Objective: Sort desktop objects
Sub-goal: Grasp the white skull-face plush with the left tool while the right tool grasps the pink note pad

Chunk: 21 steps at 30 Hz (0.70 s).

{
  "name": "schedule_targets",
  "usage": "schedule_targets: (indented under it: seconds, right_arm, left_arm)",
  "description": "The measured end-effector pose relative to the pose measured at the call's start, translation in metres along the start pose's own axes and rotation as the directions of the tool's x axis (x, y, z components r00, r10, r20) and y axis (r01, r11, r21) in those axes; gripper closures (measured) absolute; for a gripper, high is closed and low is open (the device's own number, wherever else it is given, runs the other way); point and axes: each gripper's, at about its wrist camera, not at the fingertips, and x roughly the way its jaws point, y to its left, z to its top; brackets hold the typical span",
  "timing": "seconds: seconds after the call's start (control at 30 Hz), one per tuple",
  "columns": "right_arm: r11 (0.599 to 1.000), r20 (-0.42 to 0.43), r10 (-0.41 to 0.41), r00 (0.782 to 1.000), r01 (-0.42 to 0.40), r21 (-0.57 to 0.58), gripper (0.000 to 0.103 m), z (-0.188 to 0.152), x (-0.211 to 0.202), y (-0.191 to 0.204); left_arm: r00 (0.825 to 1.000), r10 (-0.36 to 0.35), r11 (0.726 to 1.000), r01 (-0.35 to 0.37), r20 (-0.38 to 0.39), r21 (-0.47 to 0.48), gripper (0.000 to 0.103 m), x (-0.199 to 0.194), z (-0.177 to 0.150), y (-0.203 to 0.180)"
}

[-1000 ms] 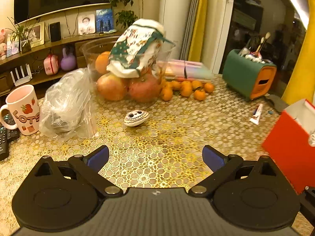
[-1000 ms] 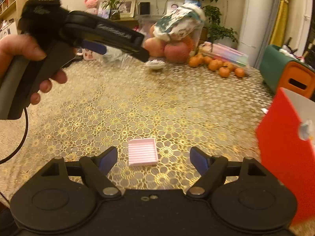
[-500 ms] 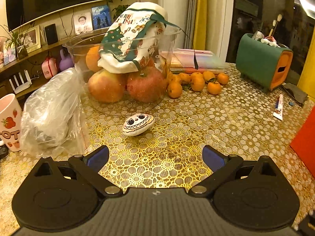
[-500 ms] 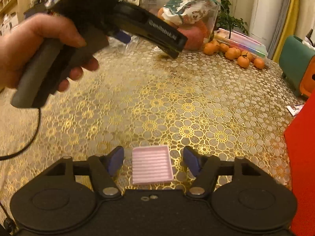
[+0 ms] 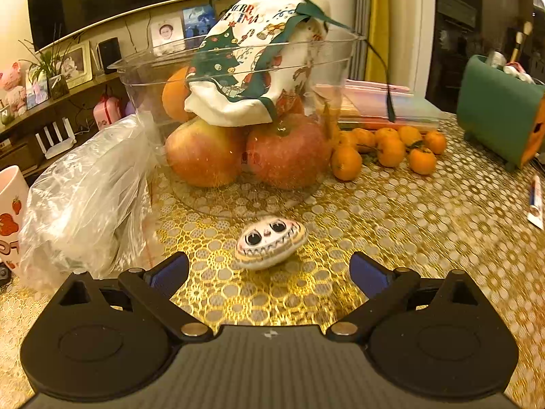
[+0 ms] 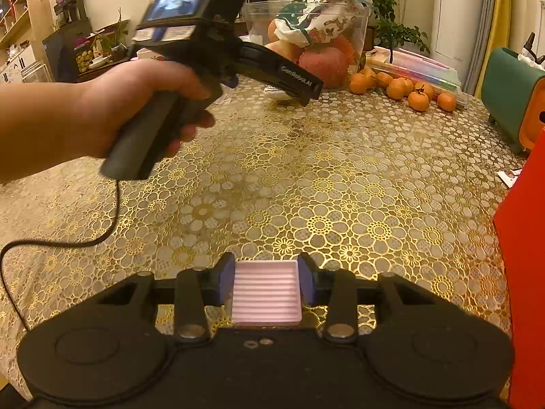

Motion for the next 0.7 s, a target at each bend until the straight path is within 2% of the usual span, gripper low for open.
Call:
schedule_targets:
  seconds: [0.23,0.3,0.37,0.47,0.53,0.7]
  right_arm:
    - [1.000,0.006,0.015,1.000,-0.015,0.005,0.064,-0.002,-0.002,-0.007]
    - [1.000,0.009,0.017,1.000,-0.017,-0.003,0.064,-0.003,-0.002,-0.006]
    - [1.000,0.013,0.016,1.000,-0.016,-0.010,0.064,-0.004,-0.003,-0.006]
    - [1.000,0.014,0.024,1.000,-0.024,-0.006,0.064,-0.004,-0.003,-0.007]
    - [1.000,0.014,0.027,1.000,-0.027,-0.002,0.064,-0.004,-0.004,-0.008]
    - [1.000,0.017,0.021,1.000,-0.021,0.002,0.064,-0.005,-0.007,-0.008]
  left_arm:
    - [1.000,0.004,0.999,-0.005,-0.008,-0.040,0.003,0.019,0.008,0.001]
    - [1.000,-0.005,0.998,0.004,-0.014,-0.060,0.013,0.023,0.009,0.003]
    - [0.999,-0.010,0.997,0.008,-0.031,-0.072,0.032,0.028,0.010,0.004]
    - [0.999,-0.011,0.997,0.007,-0.045,-0.080,0.046,0.033,0.009,0.005]
    - [0.999,-0.007,0.997,0.004,-0.037,-0.080,0.054,0.031,0.008,0.006]
    - [0.999,-0.023,0.997,0.020,-0.026,-0.080,0.056,0.024,0.007,0.004]
